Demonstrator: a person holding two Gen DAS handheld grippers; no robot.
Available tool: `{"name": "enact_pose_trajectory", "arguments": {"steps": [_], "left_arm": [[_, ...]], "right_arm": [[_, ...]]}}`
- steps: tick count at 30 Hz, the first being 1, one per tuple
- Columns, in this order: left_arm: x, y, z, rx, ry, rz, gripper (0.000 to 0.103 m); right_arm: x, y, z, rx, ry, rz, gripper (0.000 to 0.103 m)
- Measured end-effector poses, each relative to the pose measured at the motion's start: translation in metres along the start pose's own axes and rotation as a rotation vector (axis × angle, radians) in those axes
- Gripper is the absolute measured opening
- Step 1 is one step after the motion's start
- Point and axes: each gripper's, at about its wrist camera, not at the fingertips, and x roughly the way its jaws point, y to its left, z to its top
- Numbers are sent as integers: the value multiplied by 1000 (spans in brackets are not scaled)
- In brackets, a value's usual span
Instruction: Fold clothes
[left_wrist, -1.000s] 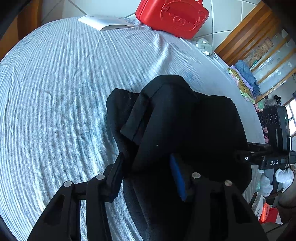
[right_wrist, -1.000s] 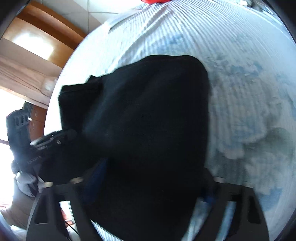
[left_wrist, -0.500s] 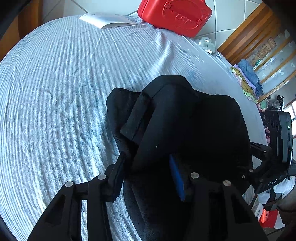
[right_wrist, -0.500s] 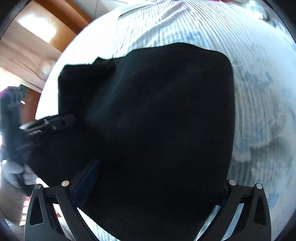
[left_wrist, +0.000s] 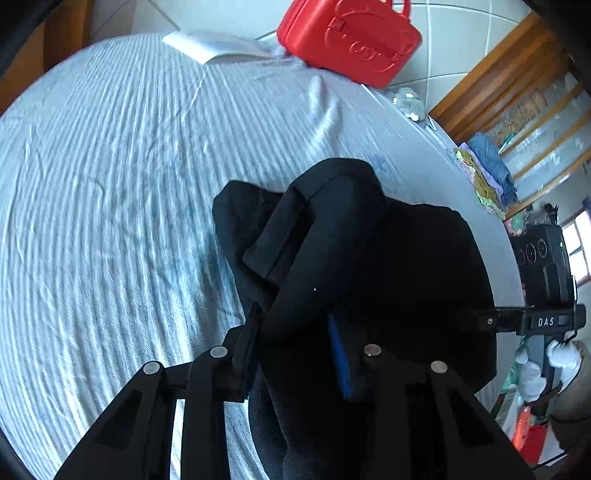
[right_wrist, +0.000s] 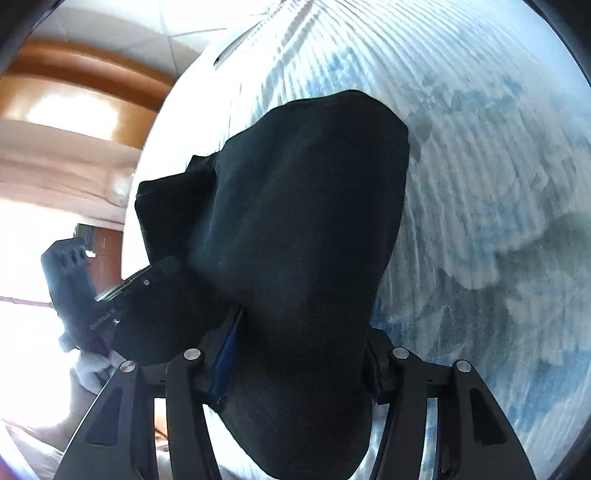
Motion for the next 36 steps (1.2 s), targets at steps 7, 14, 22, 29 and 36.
{"name": "enact_pose_trajectory", "arguments": {"steps": [7,14,22,29,36], "left_arm": [[-44,-40,4,98,-104,-12,22],[-64,-103,31,203,-157,-16,22],[-26,-253,98,342,-172,-104,22],[70,-440,177,407,-223,-153,22],[164,-607,284,280,-277,-221,22]], "right_arm": [[-28,-4,-17,78,-64,180,32],[-78,-9,-32,72,-164,222,32],[-210,-84,-32,87,-346,166,32],[-338,-210,8,51,-432,108,32],[-513,-332,125,-73,-380,21,32]]}}
